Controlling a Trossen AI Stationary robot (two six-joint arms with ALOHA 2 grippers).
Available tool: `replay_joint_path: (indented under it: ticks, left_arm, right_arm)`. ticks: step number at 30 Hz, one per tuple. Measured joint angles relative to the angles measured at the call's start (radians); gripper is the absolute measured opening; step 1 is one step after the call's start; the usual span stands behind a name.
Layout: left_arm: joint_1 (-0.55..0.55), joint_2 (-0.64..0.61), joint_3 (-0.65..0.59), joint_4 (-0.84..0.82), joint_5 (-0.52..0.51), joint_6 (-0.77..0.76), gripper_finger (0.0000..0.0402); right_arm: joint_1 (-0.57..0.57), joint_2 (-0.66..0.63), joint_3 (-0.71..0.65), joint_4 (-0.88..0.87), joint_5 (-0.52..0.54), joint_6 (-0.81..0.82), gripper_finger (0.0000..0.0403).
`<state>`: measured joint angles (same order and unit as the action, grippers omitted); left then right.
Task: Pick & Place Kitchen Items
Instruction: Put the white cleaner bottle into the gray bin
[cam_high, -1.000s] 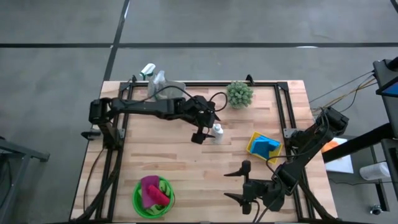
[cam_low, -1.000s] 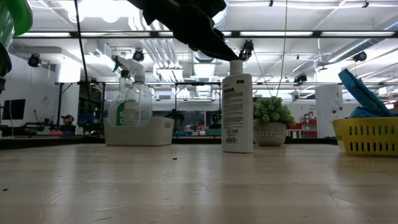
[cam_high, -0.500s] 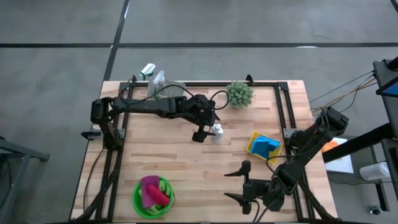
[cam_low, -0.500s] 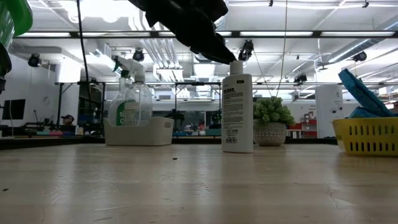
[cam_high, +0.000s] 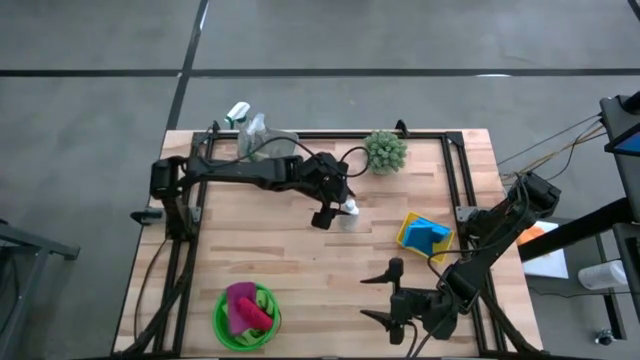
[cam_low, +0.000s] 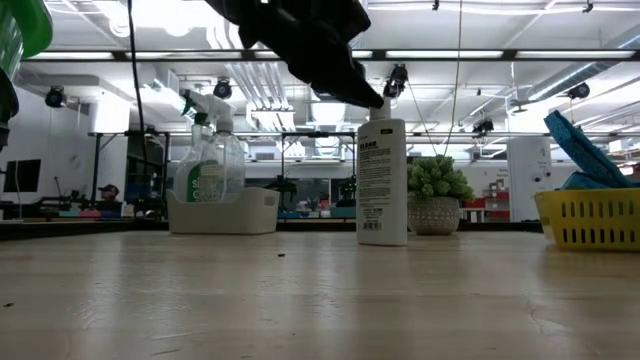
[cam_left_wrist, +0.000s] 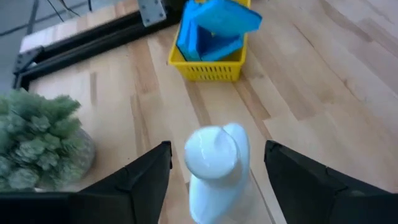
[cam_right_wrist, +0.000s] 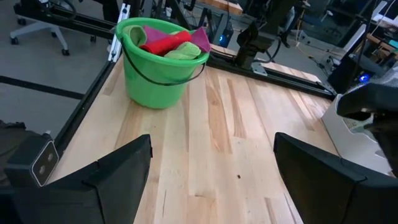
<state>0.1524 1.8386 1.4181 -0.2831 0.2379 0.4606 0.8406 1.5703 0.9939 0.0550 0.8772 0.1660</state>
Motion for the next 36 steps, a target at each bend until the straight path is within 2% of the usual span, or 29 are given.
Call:
replay_joint_path:
  ticks: [25, 29, 36]
  left_arm:
    - [0.004, 0.011, 0.000, 0.013, 0.018, 0.039, 0.0255]
    - [0.004, 0.011, 0.000, 0.026, 0.018, 0.048, 0.0223]
    - [0.004, 0.011, 0.000, 0.025, 0.048, 0.066, 0.0122]
  right_arm:
    - [0.000, 0.000, 0.000, -0.005, -0.004, 0.007, 0.0334]
    - [0.000, 0.000, 0.000, -0.005, -0.004, 0.007, 0.0334]
    - [0.000, 0.000, 0.000, -0.005, -0.005, 0.007, 0.0334]
